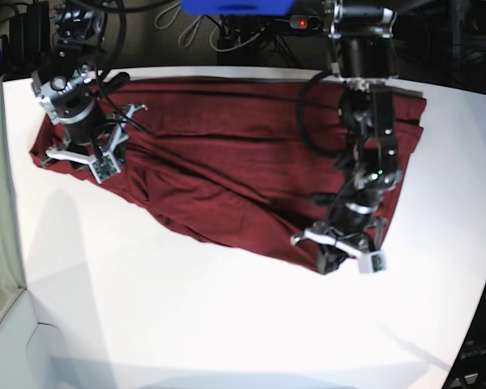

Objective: Layout the t-shirt on the table in an organized manner, then fold the t-shirt properly
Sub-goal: 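Lift the hem corner with the left gripper and fold it over the shirt, then lay the folded hem down with the left gripper near the shirt side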

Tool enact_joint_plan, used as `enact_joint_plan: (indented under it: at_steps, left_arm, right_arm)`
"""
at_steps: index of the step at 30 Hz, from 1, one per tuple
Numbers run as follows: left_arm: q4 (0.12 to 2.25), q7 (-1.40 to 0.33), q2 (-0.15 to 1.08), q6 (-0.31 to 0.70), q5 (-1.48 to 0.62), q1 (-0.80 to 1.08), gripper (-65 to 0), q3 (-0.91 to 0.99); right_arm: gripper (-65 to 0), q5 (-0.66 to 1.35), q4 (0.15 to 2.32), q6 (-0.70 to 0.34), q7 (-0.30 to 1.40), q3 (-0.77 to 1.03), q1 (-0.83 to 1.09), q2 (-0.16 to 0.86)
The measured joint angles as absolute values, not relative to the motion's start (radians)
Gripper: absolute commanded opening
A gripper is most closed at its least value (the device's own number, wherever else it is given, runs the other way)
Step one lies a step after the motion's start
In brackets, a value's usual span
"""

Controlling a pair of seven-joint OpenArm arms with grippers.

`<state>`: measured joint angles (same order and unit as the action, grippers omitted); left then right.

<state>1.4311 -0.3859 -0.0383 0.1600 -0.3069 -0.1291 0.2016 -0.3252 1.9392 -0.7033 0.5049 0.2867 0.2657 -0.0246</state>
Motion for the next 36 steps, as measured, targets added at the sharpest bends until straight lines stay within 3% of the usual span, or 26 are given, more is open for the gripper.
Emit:
enact_joint_plan:
  at_steps: [10, 21, 23, 30, 36]
  left_arm:
    - [1.532, -0.371, -0.025, 0.157, -0.305, -0.028, -64.8, 0.327]
    - [1.538, -0.378, -0.023, 0.158, -0.304, 0.012, -63.8, 0.319]
    - [1.539, -0.377, -0.022, 0.158, -0.304, 0.028, -58.9, 0.319]
    - [1.568, -0.386, -0.025, 0.158, -0.303, 0.117, -26.8, 0.325]
    - [1.652, -0.369, -0.024, 0.163, -0.305, 0.132, -15.8, 0.336]
  right_arm:
    - [-45.0, -0.325, 1.939, -0.703, 0.505, 0.285, 0.266, -0.024]
    - [-44.8, -0.325, 1.929, -0.703, 0.506, 0.285, 0.261, -0.025]
    - [-44.8, -0.324, 1.929, -0.703, 0.505, 0.285, 0.26, -0.025]
    - [-44.8, -0.324, 1.929, -0.703, 0.505, 0.285, 0.233, -0.025]
    - [-44.7, -0.324, 1.929, -0.706, 0.513, 0.285, 0.216, -0.025]
